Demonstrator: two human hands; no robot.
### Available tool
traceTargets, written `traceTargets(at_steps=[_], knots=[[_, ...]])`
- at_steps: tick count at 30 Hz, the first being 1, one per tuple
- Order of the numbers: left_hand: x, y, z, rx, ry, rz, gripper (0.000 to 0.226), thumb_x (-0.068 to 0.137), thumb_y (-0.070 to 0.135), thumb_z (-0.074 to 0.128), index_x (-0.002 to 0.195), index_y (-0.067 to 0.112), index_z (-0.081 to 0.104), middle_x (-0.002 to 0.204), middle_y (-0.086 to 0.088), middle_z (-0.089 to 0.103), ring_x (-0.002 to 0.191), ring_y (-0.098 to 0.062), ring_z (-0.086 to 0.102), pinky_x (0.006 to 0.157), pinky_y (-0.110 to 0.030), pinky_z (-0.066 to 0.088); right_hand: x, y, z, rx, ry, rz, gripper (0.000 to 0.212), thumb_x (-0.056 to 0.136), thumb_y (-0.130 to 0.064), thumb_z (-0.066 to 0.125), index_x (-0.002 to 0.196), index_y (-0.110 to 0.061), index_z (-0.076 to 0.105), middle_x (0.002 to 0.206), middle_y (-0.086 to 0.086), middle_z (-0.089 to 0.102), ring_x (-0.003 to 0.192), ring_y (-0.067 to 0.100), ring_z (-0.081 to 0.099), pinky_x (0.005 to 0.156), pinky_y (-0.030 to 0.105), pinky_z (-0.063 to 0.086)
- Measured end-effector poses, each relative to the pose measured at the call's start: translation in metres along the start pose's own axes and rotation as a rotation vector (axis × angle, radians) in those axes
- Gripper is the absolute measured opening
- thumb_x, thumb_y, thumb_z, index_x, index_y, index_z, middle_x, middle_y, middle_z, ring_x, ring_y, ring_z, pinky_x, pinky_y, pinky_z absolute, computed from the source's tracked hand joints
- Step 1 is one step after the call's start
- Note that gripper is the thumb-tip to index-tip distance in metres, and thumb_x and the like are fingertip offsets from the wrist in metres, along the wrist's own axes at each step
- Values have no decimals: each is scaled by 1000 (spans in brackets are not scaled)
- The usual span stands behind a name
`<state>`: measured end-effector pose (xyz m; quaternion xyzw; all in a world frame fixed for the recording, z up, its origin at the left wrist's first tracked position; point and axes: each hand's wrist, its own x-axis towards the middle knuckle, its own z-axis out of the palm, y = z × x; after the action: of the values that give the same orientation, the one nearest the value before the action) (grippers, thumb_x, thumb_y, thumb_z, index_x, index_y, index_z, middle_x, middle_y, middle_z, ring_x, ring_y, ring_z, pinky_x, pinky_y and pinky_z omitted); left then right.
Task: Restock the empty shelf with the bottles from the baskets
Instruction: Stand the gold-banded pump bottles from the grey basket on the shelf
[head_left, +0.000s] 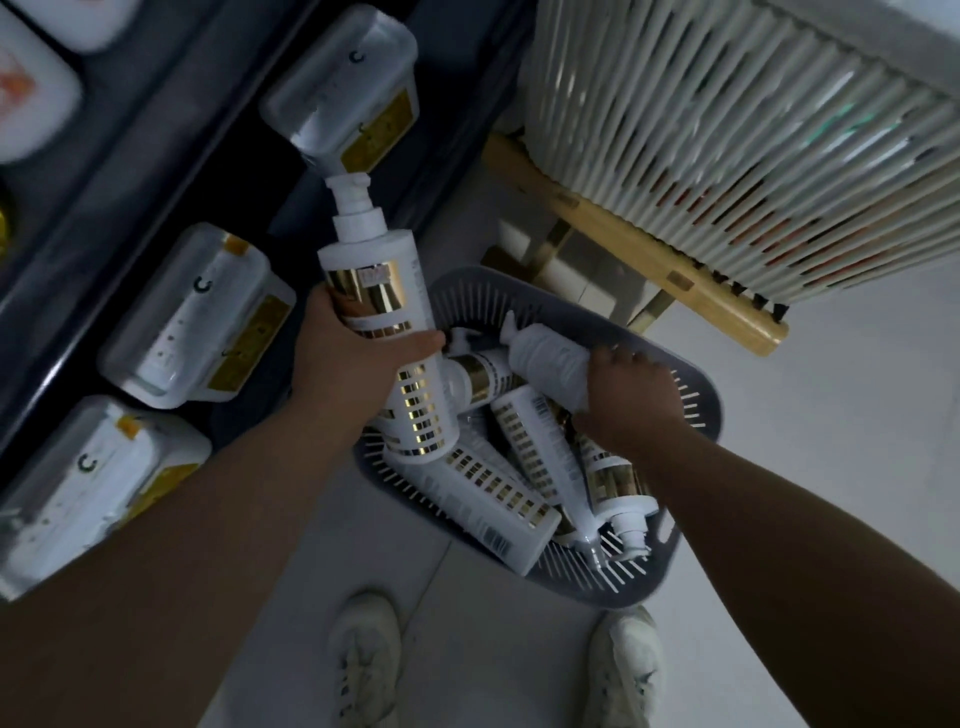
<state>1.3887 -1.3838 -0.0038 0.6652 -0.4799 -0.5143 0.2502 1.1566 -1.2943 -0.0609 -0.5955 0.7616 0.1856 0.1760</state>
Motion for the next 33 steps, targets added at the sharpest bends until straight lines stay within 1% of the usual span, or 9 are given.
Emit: traceTargets(at_steps=[4,8,11,16,21,26,29,31,33], knots=[[-23,40,-17,56,42,43,81,56,32,91,125,17,52,108,7,64,94,-8,64,79,-33,56,-35,-2,-41,160,50,-33,66,81,-49,63,128,-9,42,124,15,55,112,31,52,84,37,42],[-56,96,-41,25,36,50,78,58,28,91,125,18,52,113,3,66,95,-13,66,81,-39,58,-76,-5,-103,345,165,-79,68,81,-49,62,133,-13,40,123,11,56,111,30,52,85,35,42],[-86,147,-63,5,54,72,80,52,38,92,121,22,56,110,6,68,95,-13,68,82,-44,58,-106,-5,-159,451,264,-120,75,80,-48,65,139,-10,38,124,10,55,112,29,51,87,35,41],[-144,247,-101,-76,152,138,67,63,18,89,119,20,53,106,8,64,91,-7,64,74,-30,54,-151,2,-267,596,467,-184,65,73,-43,73,124,-11,48,108,7,58,99,26,55,73,29,33],[-201,346,-147,-108,233,203,64,59,23,92,111,26,54,99,11,67,87,-10,66,77,-38,56,-190,11,-393,780,600,-195,57,66,-54,67,111,-25,49,97,-5,54,86,16,55,64,35,48],[-272,449,-192,-90,324,348,46,61,20,90,93,29,58,80,12,68,73,-4,65,56,-24,48,-237,11,-517,1034,653,-265,52,71,-37,77,106,-28,40,98,-6,53,84,16,55,65,32,45],[-318,496,-220,-116,377,395,55,58,22,91,98,30,54,85,12,68,77,-5,65,64,-29,52,-265,6,-583,1179,675,-328,55,69,-33,80,108,-21,43,101,-2,57,86,17,60,63,31,46],[-344,522,-238,-143,419,424,61,54,24,93,101,30,55,90,11,70,82,-10,68,74,-36,56,-286,1,-623,1264,667,-392,58,68,-31,82,108,-19,42,99,-4,55,84,8,58,58,23,42],[-371,546,-257,-161,452,451,63,54,23,93,103,29,54,93,10,70,84,-12,68,76,-37,55,-310,-5,-659,1279,644,-475,58,67,-28,83,105,-21,40,96,-9,54,81,0,55,55,16,39]])
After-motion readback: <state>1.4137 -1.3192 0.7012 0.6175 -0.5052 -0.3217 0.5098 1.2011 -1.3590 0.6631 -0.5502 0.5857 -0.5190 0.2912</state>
